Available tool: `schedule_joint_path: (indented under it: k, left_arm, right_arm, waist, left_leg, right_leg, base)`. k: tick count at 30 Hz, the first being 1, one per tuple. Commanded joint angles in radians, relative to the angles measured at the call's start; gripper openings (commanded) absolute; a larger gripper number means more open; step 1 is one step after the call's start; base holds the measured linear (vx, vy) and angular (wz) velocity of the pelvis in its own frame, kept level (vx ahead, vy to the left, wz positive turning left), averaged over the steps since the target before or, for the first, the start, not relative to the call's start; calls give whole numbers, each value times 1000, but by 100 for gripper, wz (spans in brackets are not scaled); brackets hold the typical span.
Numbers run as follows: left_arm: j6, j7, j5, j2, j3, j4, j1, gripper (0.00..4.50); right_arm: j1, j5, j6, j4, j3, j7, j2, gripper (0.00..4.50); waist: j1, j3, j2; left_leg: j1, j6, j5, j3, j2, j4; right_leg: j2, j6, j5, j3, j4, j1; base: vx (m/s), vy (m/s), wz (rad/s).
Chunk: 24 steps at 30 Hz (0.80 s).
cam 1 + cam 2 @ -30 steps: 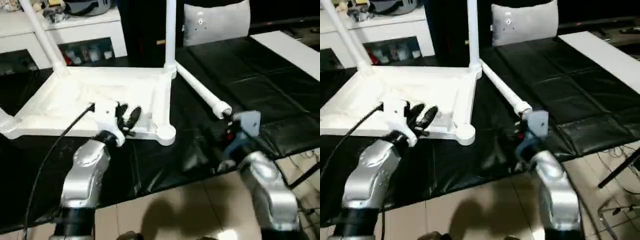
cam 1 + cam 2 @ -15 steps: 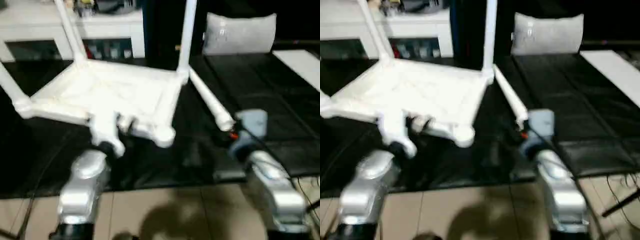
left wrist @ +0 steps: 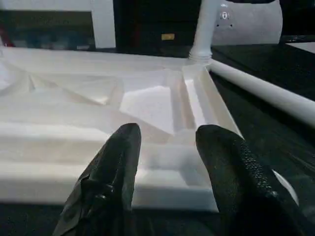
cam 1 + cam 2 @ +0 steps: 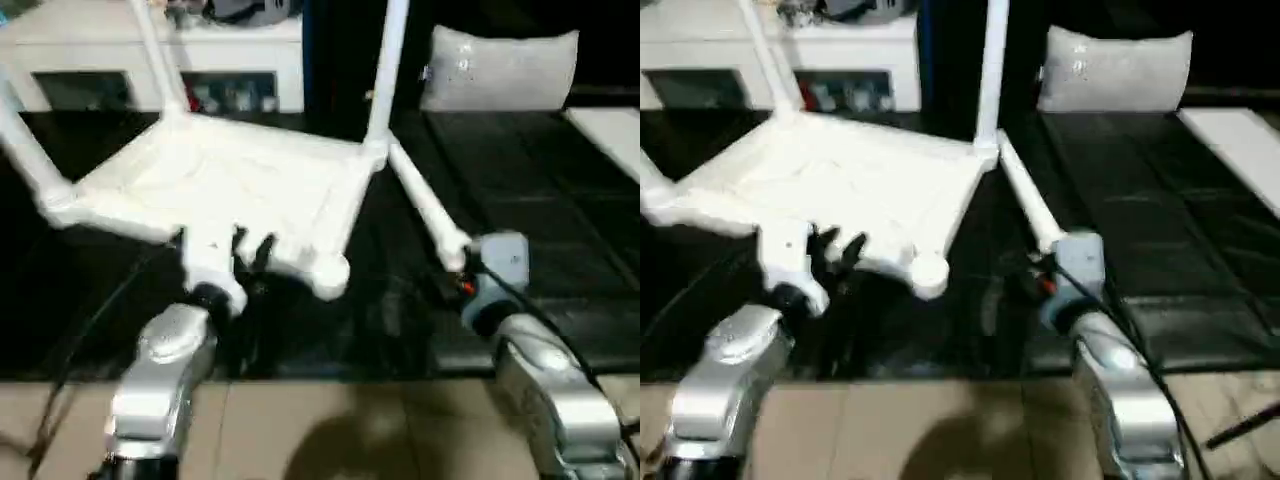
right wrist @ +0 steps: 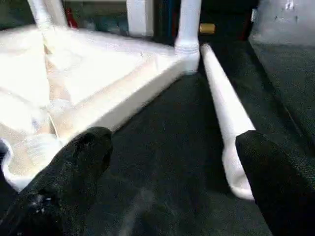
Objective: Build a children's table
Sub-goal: Move to table
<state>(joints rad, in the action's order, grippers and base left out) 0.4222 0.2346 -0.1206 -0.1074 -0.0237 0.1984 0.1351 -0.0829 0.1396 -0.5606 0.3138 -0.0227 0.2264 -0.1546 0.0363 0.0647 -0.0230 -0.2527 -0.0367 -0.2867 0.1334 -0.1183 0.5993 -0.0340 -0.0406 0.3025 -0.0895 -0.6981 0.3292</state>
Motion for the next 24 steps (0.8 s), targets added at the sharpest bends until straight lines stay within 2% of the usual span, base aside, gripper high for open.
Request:
schedule_joint_path:
  k: [1, 2, 3, 4, 5, 6, 7, 8, 9, 10, 11, 12, 13, 14, 15, 16, 17, 18, 19, 20, 21, 22, 23, 24]
  left_arm:
    - [11, -2, 0, 12, 15, -3, 24, 233]
    - [12, -1, 0, 12, 15, -2, 24, 233]
    - [12, -1, -1, 11, 16, -3, 25, 233]
    - [15, -1, -2, 9, 15, -2, 24, 233]
    - [18, 0, -4, 6, 15, -1, 24, 233]
    - [19, -2, -7, 3, 14, -3, 25, 233]
    - [18, -2, -8, 2, 14, -5, 26, 233]
    - [17, -4, -9, 2, 14, -8, 28, 233]
    - [16, -4, -9, 4, 13, -11, 30, 233]
    - [16, -5, -8, 5, 13, -12, 32, 233]
    - [16, -5, -7, 6, 14, -13, 34, 233]
    - [15, -5, -7, 7, 14, -13, 33, 233]
    - [15, -5, -8, 9, 14, -13, 33, 233]
    - [12, -5, -5, 12, 19, -12, 30, 233]
    - [12, -7, -2, 12, 23, -11, 28, 233]
    - [12, -9, -1, 11, 26, -11, 28, 233]
    - [13, -10, -2, 10, 26, -11, 29, 233]
    - [13, -13, -2, 9, 26, -11, 30, 233]
    - [3, -14, -7, 13, 23, -13, 30, 233]
    - [8, -7, -15, 7, 21, -11, 32, 233]
    - [8, -7, -15, 7, 21, -11, 32, 233]
    - [12, -4, -17, 4, 20, -10, 33, 233]
    - [17, 27, -28, -13, 18, -6, 38, 233]
    - [20, 40, -26, -24, 21, -6, 40, 233]
  right_arm:
    - [-5, 13, -18, 6, -16, 5, -19, 450]
    - [-5, 13, -14, 4, -11, 10, -26, 450]
    - [-6, 11, -10, 1, -7, 13, -30, 450]
    - [-6, 9, -8, 0, -5, 13, -31, 450]
    - [-8, 6, -7, -3, -2, 15, -32, 450]
    - [-10, 3, -11, -3, 5, 22, -35, 450]
    - [-11, 2, -14, -2, 9, 25, -36, 450]
    - [-12, 0, -27, 4, 19, 34, -45, 450]
    - [-12, 0, -37, 9, 26, 38, -52, 450]
    - [-10, 3, -47, 17, 33, 46, -61, 450]
    - [-8, 9, -52, 23, 38, 53, -68, 450]
    - [-7, 10, -53, 25, 38, 51, -67, 450]
    - [-5, 11, -54, 29, 37, 48, -67, 450]
    - [0, 22, -48, 33, 20, 37, -56, 450]
    - [-1, 28, -46, 30, 10, 37, -55, 450]
    - [-4, 33, -44, 27, 3, 39, -57, 450]
    - [-6, 32, -42, 24, 4, 46, -63, 450]
    - [-10, 31, -36, 22, 8, 61, -75, 450]
    - [-16, 30, -36, 20, 10, 72, -87, 450]
    - [-36, 34, -49, 14, 0, 74, -94, 450]
    - [-36, 34, -49, 14, 0, 74, -94, 450]
    - [-44, 37, -56, 12, -4, 72, -95, 450]
    - [-71, 35, -81, 4, -10, 63, -105, 450]
    - [-82, 34, -95, 0, -12, 58, -109, 450]
  waist:
    - [-42, -46, -16]
    - [-47, -55, 9]
    - [-14, -52, 30]
    - [11, -71, 36]
    - [22, -87, 45]
    - [18, -79, 44]
    - [11, -64, 31]
    - [7, -65, 6]
    - [-1, -58, -21]
    - [-44, -22, -53]
    - [-60, -64, -73]
    - [-81, -75, -53]
    - [-105, -88, -55]
    - [-116, -91, -44]
    - [-111, -88, -20]
    - [-104, -78, -3]
    - [-80, -64, 43]
    - [-57, -55, 68]
    - [-33, -87, 64]
    - [-18, -67, 53]
    - [-18, -67, 53]
    - [-20, -64, 43]
    - [-18, -79, 15]
    - [-25, -78, -9]
  left_leg:
    - [77, 226, -382, -97, -153, -137]
    - [29, 248, -300, -40, -58, -103]
    - [-74, 230, -170, 3, 16, 16]
    - [-100, 209, -100, -9, 3, 73]
    - [-181, 152, -13, -38, -15, 140]
    - [-204, 130, 20, -45, -19, 145]
    - [-203, 97, 95, -43, -30, 122]
    - [-181, 114, 183, -32, -39, 42]
    - [-154, 121, 183, -29, -51, -8]
    - [-101, 91, -111, -63, -83, -83]
    - [-46, 266, -254, -170, -57, -105]
    - [21, 390, -269, -226, -87, -92]
    - [51, 590, -104, -290, -113, -78]
    - [81, 614, 114, -252, -165, -38]
    - [65, 598, 170, -241, -182, -42]
    - [-2, 552, 156, -195, -154, -81]
    - [-59, 429, -16, -122, -58, -64]
    - [-117, 355, -118, -77, 17, -12]
    - [-171, 248, -63, -68, 45, 136]
    - [-200, 135, 78, -77, 34, 134]
    - [-200, 135, 78, -77, 34, 134]
    - [-183, 89, 193, -74, 20, 81]
    - [-172, 79, 333, -69, -2, -2]
    - [-151, 149, 375, -85, -59, -30]
  right_leg:
    - [-73, -20, -85, 35, 32, 85]
    - [-89, -32, -92, 62, 117, 20]
    - [-188, -143, 142, 169, 205, -98]
    - [-233, -219, 232, 209, 231, -136]
    - [-242, -300, 173, 225, 204, -192]
    - [-229, -318, 108, 206, 196, -190]
    - [-199, -335, 62, 144, 201, -154]
    - [-136, -292, 140, 75, 207, -130]
    - [-104, -249, 208, 42, 213, -114]
    - [-21, -140, 299, -5, 174, -69]
    - [22, -65, 229, -32, 96, -61]
    - [11, -45, 190, -9, 53, 2]
    - [-3, 31, 157, 16, -13, 41]
    - [-40, 91, 110, 59, -31, 114]
    - [-60, 106, 55, 82, -45, 120]
    - [-64, 117, -36, 101, -39, 92]
    - [-84, 84, -96, 146, 95, 36]
    - [-115, 109, 77, 203, 176, -17]
    - [-202, 53, 201, 259, 184, -124]
    - [-171, -12, -62, 220, 158, -110]
    - [-171, -12, -62, 220, 158, -110]
    - [-141, -75, -252, 167, 147, -87]
    - [-82, -99, -395, 110, 112, -80]
    - [-64, -65, -458, 95, 100, -38]
  base:
    - [111, 53, 11]
    - [132, -2, 7]
    - [108, -15, 1]
    - [108, -15, 1]
    - [116, 12, -5]
    - [145, 17, -13]
    - [145, 17, -13]
    - [147, 24, -9]
    - [159, 87, -1]
    - [159, 87, -1]
    - [167, 110, 29]
    - [182, 45, 59]
    - [182, 45, 59]
    - [188, -5, 65]
    - [148, -22, 39]
    - [148, -22, 39]
    - [135, -50, 8]
    - [135, -74, -1]
    - [135, -74, -1]
    - [122, -58, -7]
    - [115, -35, -8]
    - [115, -35, -8]
    - [105, -8, -9]
    - [102, 51, -9]
